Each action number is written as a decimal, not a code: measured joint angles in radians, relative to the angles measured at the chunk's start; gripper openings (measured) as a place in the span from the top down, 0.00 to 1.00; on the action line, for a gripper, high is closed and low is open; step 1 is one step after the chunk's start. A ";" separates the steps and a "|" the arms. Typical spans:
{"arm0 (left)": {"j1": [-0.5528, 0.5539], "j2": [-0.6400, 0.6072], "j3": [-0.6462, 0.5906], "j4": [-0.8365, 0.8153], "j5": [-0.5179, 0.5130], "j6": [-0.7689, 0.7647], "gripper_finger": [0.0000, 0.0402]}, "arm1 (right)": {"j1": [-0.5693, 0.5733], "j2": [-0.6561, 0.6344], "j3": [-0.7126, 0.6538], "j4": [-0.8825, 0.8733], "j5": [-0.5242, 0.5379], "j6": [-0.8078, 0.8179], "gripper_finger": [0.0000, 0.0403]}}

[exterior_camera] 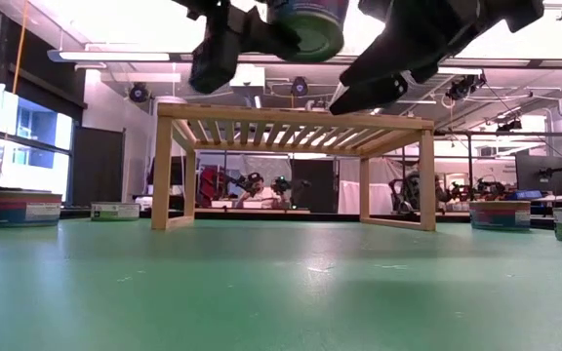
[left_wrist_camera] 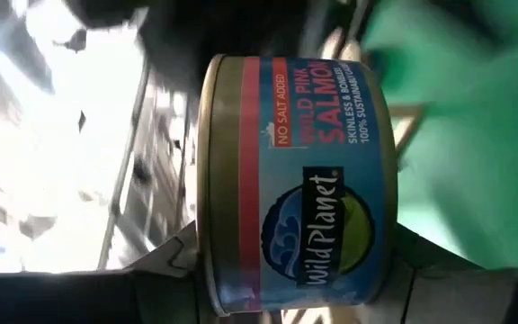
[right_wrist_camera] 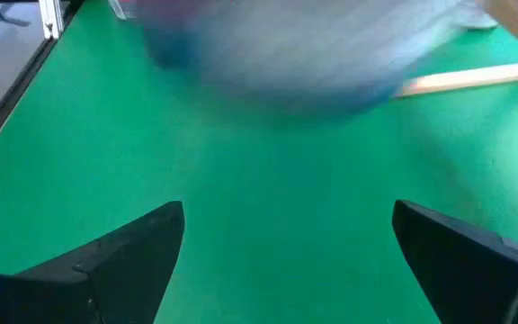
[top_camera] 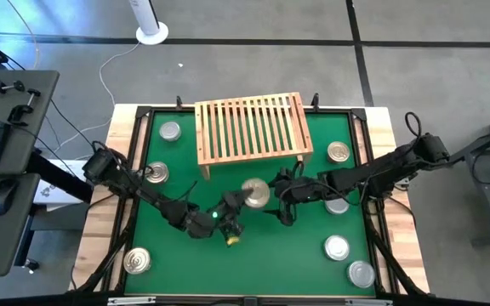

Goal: Stack canned seafood by type on shelf
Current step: Put the center blue tuna can on the shelf

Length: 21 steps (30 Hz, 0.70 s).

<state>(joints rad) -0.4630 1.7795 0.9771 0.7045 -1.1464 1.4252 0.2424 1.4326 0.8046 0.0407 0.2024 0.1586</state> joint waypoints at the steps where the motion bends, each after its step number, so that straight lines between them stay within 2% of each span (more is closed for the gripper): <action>1: 0.017 -0.021 0.000 -0.018 -0.010 -0.021 0.59 | 0.000 0.000 0.000 0.001 0.000 0.001 0.02; 4: 0.078 -0.098 0.000 -0.098 -0.030 -0.103 0.59 | 0.000 0.000 0.000 -0.013 0.003 0.022 0.02; 6: 0.121 -0.154 0.000 -0.208 -0.045 -0.201 0.59 | 0.001 0.000 -0.001 -0.012 0.015 0.025 0.02; 10: 0.180 -0.254 0.000 -0.517 0.067 -0.446 0.59 | 0.029 0.000 -0.001 0.059 0.151 -0.057 0.02; 12: 0.191 -0.288 0.000 -0.620 0.124 -0.559 0.59 | 0.054 0.000 -0.001 0.120 0.234 -0.152 0.02; 16: 0.186 -0.348 0.000 -0.733 0.122 -0.661 0.59 | 0.091 0.000 -0.001 0.261 0.390 -0.370 0.02; 21: 0.157 -0.373 0.000 -0.741 0.117 -0.655 0.59 | 0.061 0.003 -0.001 0.412 0.399 -0.759 0.05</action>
<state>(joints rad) -0.3065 1.4062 0.9771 -0.0362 -1.0294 0.7698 0.3031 1.4354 0.8040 0.4527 0.6009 -0.6003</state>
